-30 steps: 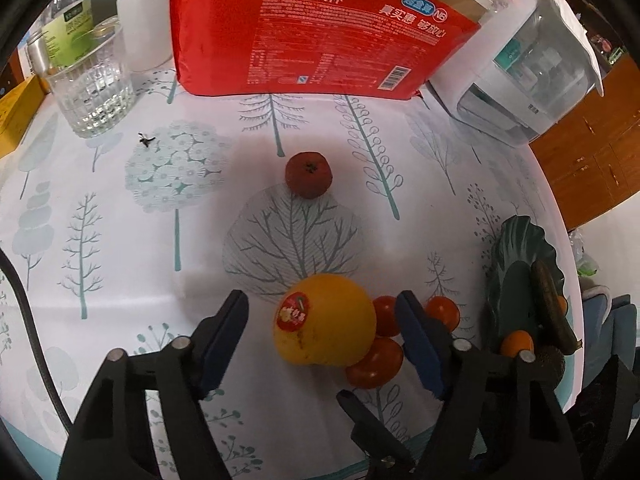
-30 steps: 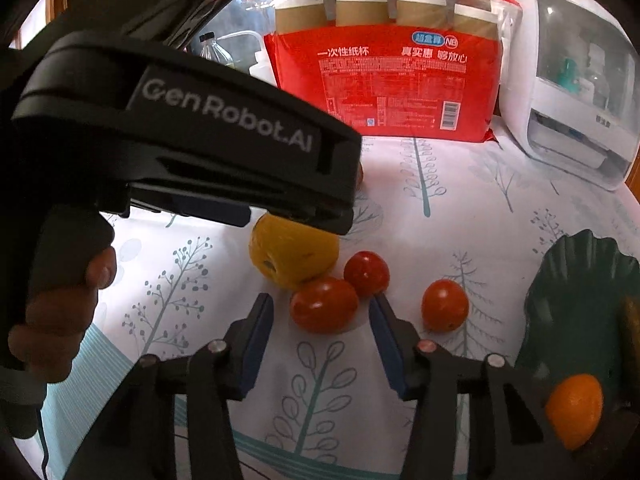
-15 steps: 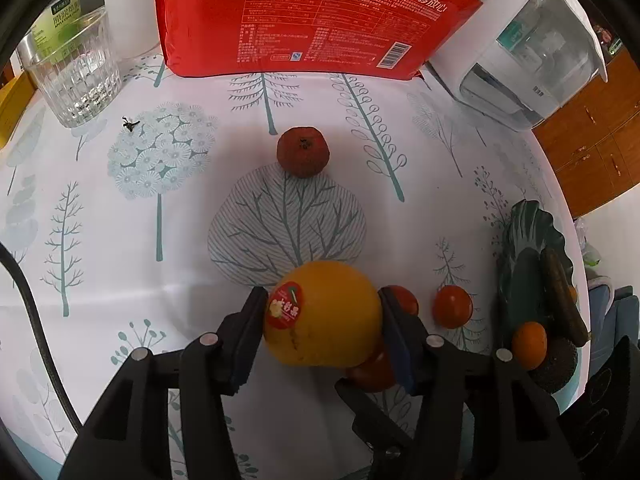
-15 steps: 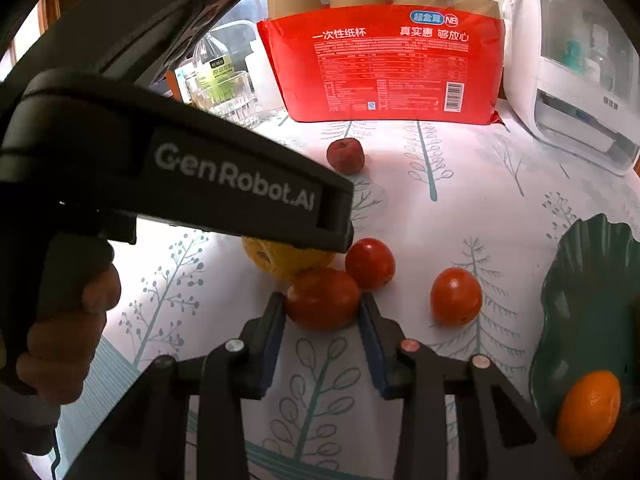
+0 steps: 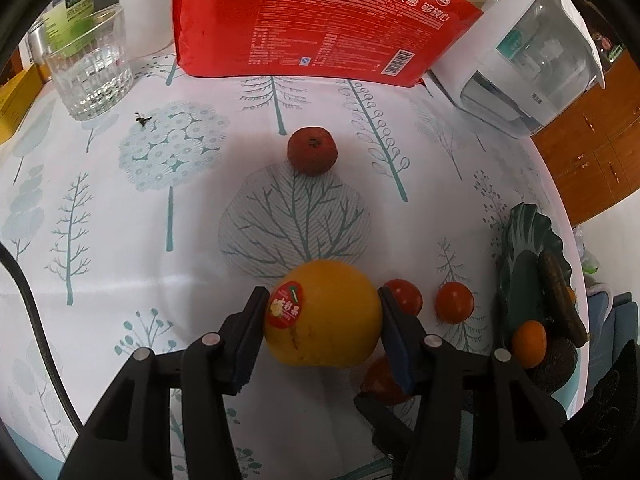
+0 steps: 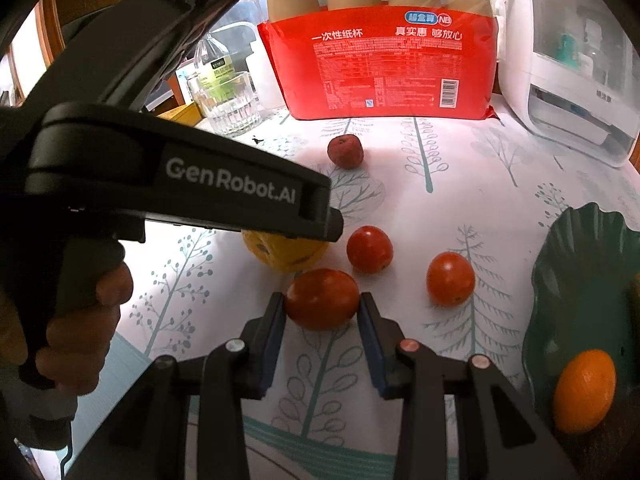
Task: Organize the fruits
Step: 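Carry the yellow citrus with the left tool while the right tool carries the tomato over the plate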
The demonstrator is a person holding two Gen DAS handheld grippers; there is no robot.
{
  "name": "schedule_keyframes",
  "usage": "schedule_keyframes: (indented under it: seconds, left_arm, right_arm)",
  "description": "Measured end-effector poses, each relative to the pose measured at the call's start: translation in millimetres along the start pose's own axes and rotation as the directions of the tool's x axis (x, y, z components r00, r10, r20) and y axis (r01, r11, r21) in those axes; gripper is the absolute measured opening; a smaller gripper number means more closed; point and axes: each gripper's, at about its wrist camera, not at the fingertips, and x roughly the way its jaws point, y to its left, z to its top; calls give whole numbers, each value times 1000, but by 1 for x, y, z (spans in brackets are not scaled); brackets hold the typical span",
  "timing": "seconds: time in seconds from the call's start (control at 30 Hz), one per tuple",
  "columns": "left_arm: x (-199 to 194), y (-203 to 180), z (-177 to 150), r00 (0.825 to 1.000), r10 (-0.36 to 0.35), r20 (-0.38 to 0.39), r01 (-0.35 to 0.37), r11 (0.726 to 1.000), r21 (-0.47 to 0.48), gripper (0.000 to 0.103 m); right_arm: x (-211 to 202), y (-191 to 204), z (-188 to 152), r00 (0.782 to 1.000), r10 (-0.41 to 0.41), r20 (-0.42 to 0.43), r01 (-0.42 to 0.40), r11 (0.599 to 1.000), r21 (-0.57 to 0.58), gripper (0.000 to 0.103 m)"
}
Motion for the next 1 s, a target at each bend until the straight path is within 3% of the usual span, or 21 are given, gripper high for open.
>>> schedule_keyframes:
  seconds: [0.5,1.0]
  left_arm:
    - [-37,7,-30,1000,-13,13,14,1000,-12,52]
    - [-97,-22,-69,999,-31,36,31,1000,-2,52]
  right_arm:
    - [-46,2,-22,999,-52,-4,52,998,40,37]
    - [-134,-25,-51,987,-159,32,154,979,131,37]
